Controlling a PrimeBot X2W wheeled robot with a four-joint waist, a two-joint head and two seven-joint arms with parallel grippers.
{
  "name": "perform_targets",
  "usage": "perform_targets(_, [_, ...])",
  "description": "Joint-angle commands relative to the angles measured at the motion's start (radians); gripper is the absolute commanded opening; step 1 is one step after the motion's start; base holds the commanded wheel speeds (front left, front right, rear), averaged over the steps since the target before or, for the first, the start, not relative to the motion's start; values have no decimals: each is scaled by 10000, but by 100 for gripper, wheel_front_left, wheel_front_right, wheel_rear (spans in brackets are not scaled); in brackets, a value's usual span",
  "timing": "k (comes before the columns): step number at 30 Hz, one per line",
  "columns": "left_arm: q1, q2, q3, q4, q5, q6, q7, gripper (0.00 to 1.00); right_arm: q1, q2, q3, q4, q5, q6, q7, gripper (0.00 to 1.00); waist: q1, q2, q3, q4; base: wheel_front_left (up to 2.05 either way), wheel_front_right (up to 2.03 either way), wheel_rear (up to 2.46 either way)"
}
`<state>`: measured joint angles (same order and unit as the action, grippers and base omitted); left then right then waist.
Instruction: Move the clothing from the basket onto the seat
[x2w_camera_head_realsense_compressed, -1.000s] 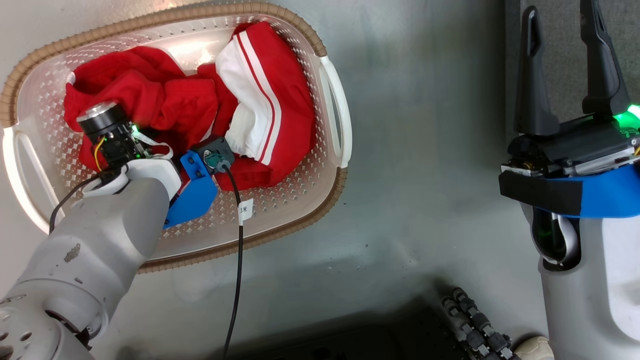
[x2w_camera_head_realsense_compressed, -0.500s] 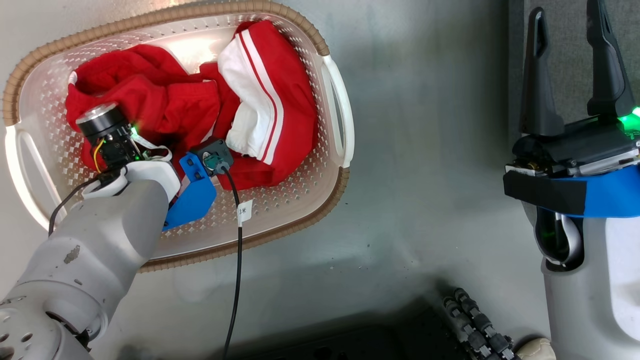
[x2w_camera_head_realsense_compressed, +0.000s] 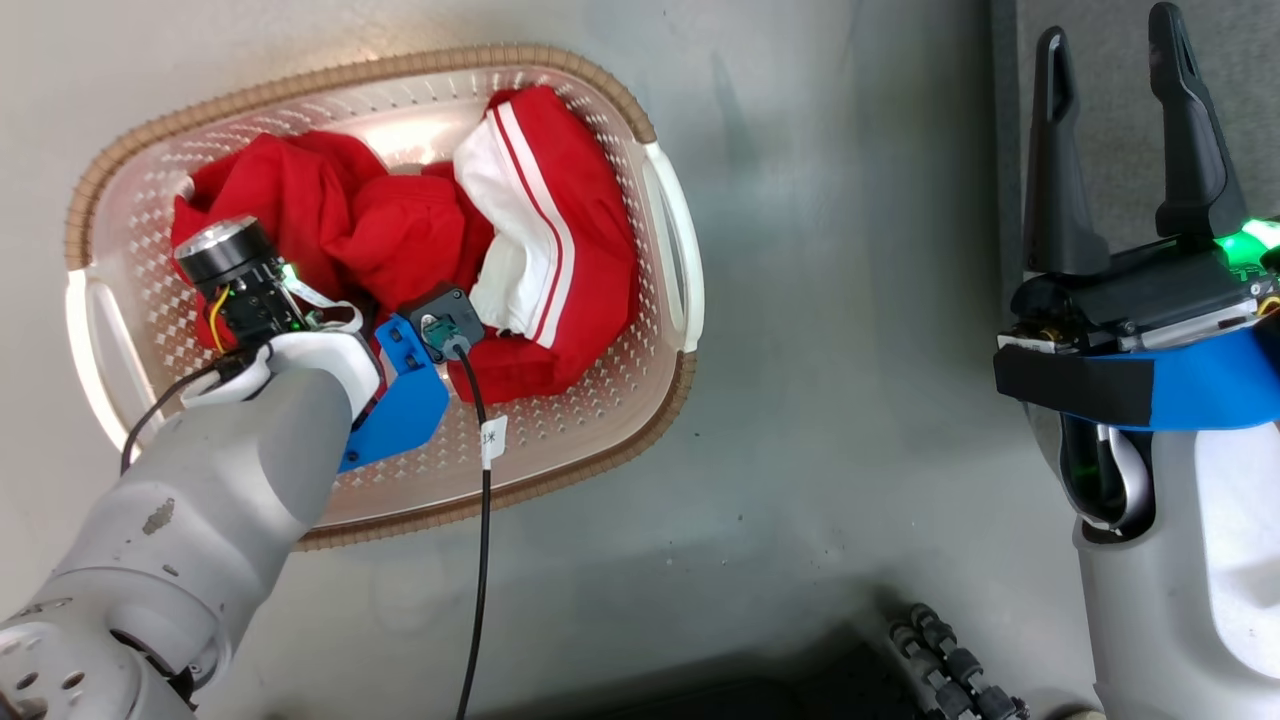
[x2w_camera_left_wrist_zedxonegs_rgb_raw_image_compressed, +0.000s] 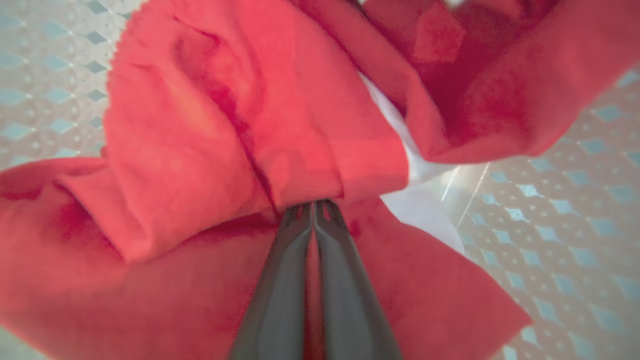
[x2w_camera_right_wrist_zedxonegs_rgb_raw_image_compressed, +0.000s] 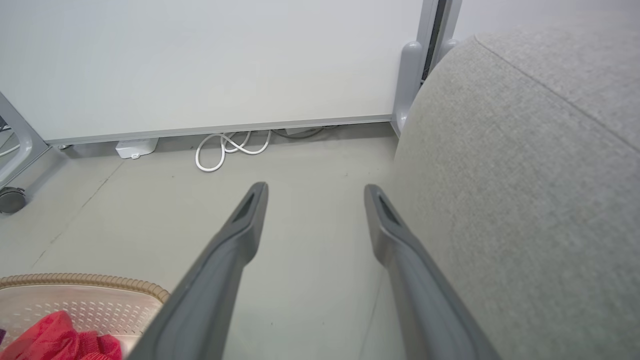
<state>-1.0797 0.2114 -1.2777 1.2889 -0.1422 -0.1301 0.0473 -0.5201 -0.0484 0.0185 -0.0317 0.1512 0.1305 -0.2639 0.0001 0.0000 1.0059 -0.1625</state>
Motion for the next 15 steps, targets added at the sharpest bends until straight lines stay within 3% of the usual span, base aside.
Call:
perform_targets(1, [77,-54,-27,11,-101,-9,-123,0,-45,-36,0,40,-1,4,-10,100,-1,0,-228,42,0,0,0])
perform_targets(15, [375,-603,115,-24,-971,-9,-1259,0,381,-38,-28,519,-178,4,-10,100,-1,0,-2066,470,0,0,0])
